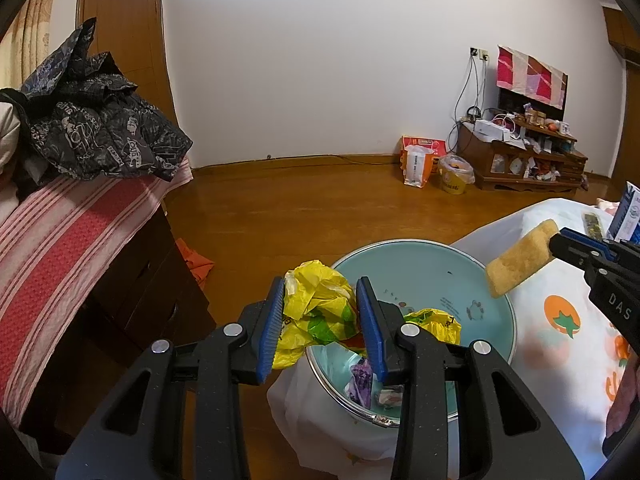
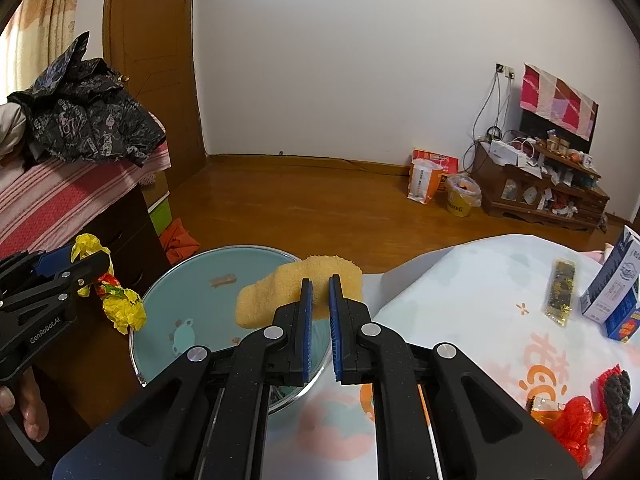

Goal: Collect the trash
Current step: 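Open the left tool over the bin while the right tool drops the sponge in, then grasp the red plastic bag with the left tool while the right tool grasps the red mesh net, then carry the red bag and red mesh net with both tools over the light-blue bin, then open both tools over the bin to drop the red bag and mesh net, then move both open tools back over the trash on the table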

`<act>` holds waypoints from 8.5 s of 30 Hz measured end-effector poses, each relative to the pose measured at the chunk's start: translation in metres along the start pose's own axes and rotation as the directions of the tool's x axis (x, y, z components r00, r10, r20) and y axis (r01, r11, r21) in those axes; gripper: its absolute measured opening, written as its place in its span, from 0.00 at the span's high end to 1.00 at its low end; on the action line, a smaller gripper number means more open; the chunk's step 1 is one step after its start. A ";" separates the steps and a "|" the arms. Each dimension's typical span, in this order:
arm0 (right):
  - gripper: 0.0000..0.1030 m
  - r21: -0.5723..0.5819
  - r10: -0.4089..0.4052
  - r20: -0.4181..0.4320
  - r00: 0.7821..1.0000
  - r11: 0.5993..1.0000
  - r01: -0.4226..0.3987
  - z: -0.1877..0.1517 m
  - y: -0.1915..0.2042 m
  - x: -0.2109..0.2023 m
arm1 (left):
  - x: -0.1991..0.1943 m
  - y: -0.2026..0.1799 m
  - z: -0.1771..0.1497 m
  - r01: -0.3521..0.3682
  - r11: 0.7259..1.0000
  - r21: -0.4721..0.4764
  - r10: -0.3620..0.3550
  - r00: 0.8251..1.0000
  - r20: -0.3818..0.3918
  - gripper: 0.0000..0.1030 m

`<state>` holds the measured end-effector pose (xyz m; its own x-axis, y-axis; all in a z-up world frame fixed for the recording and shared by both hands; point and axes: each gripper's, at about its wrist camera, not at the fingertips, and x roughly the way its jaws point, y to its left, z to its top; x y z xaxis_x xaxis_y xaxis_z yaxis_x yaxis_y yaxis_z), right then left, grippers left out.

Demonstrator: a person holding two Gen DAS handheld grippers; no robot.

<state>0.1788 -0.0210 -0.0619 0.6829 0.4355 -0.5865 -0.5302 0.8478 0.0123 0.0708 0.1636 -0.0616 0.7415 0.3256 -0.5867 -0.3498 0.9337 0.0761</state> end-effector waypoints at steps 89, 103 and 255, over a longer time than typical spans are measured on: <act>0.53 0.340 -0.356 -0.231 0.906 0.842 0.418 -0.141 -0.299 -0.143 | -0.068 -0.280 -0.001 0.536 0.753 0.382 -0.537 0.836 -0.115 0.94; 0.89 0.306 -0.373 -0.223 0.901 0.851 0.428 -0.128 -0.284 -0.140 | -0.053 -0.226 -0.002 0.474 0.822 0.315 -0.473 0.877 -0.087 0.94; 0.37 0.145 -0.429 -0.157 0.890 0.881 0.450 -0.171 -0.160 -0.168 | -0.088 -0.203 -0.083 0.407 0.834 0.373 -0.386 0.913 -0.132 0.22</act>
<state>0.0634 -0.2817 -0.1038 0.7557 -0.0237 -0.6544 -0.0866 0.9870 -0.1357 0.0294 -0.0668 -0.0926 0.7365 -0.0827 -0.6713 0.2229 0.9668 0.1253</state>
